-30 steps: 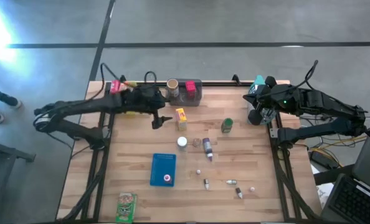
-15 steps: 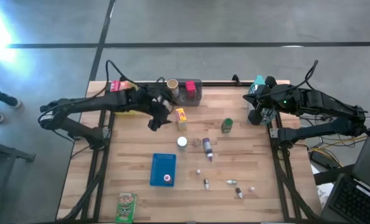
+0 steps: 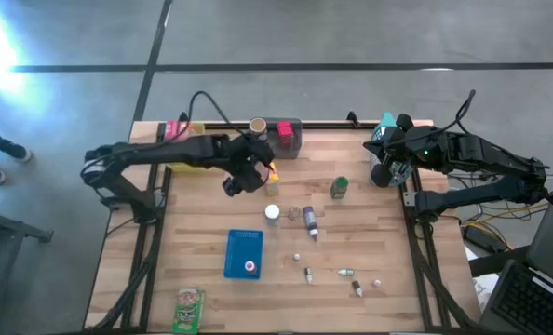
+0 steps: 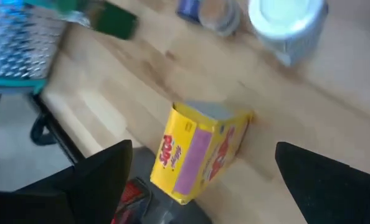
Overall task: Pick & Place Kitchen Items
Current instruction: Put the yellow cereal box into the yellow bin
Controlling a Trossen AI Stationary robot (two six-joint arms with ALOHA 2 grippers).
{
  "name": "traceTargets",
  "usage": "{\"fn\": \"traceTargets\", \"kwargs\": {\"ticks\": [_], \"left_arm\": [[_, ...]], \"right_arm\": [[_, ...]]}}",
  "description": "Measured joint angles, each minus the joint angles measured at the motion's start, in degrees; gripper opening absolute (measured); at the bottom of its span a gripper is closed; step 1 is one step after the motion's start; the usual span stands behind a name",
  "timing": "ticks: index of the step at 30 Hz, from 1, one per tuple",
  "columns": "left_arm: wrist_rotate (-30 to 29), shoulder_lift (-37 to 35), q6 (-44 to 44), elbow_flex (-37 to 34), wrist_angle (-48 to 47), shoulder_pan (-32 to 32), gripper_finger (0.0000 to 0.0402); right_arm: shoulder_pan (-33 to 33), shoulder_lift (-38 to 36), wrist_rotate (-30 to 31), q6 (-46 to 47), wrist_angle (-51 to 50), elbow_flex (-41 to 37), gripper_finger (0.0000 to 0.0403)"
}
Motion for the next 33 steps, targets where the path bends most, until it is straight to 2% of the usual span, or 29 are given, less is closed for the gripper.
{"fn": "traceTargets", "kwargs": {"ticks": [6,17,33], "left_arm": [[-5.17,5.08,3.96,5.16,-4.00,1.30,0.0398],[-9.88,9.69,12.47,7.40,-4.13,1.81,0.0398],[-8.99,14.24,18.55,7.34,-3.23,2.27,0.0396]], "right_arm": [[0.00,0.01,0.00,0.12,0.00,0.00,0.0008],[0.02,0.01,0.00,-0.01,-0.02,0.00,0.0008],[0.01,0.00,0.00,0.10,-0.02,0.00,0.0008]]}}
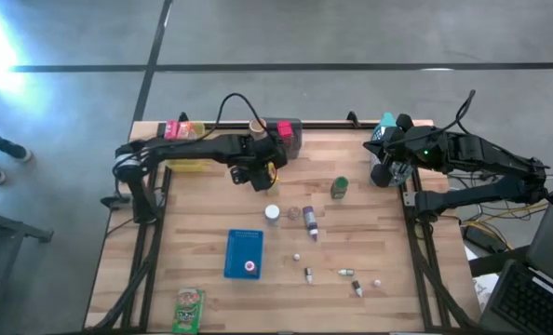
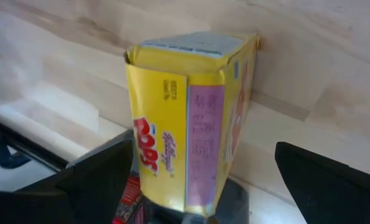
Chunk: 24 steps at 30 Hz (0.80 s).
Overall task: Pick & Place Kitchen Items
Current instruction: Put the yellow cereal box into the yellow bin
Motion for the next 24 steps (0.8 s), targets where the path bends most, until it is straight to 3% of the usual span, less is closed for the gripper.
{"fn": "traceTargets", "kwargs": {"ticks": [24], "left_arm": [[0.16,5.15,0.00,2.18,0.52,0.26,0.0395]], "right_arm": [[0.00,0.00,0.00,-0.12,0.00,0.00,0.0008]]}}
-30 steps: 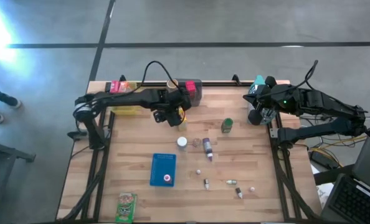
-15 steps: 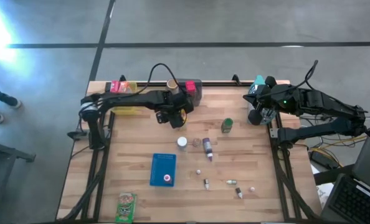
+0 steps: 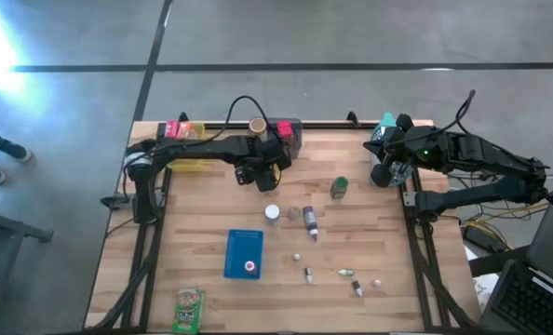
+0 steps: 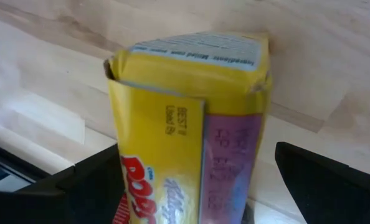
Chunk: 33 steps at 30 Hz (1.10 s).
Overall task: Pick & Place Kitchen Items
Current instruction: Put the yellow cereal box into the yellow bin
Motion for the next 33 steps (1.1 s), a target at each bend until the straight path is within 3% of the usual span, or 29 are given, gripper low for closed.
{"fn": "traceTargets", "kwargs": {"ticks": [12,33], "left_arm": [[-0.07,0.43,-1.16,0.02,-1.55,0.02,0.0350],[-0.22,0.42,-4.50,0.02,-2.69,0.00,0.0307]], "right_arm": [[0.01,0.00,0.00,0.13,0.00,0.00,0.0008],[-0.01,0.02,0.00,0.08,0.00,0.00,0.0008]]}}
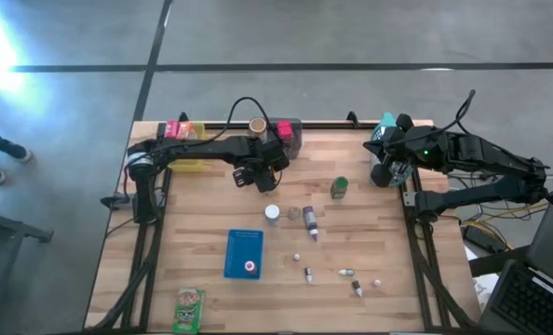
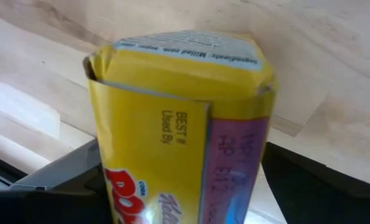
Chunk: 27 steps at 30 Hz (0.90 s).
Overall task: Pick & Place Kitchen Items
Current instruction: Put the yellow cereal box into the yellow bin
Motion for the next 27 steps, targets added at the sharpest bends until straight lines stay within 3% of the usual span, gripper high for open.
{"fn": "traceTargets", "kwargs": {"ticks": [27], "left_arm": [[0.09,-0.33,-8.36,-0.02,-1.38,0.00,0.0218]], "right_arm": [[0.00,-0.02,0.00,0.05,0.00,0.00,0.0008]]}}
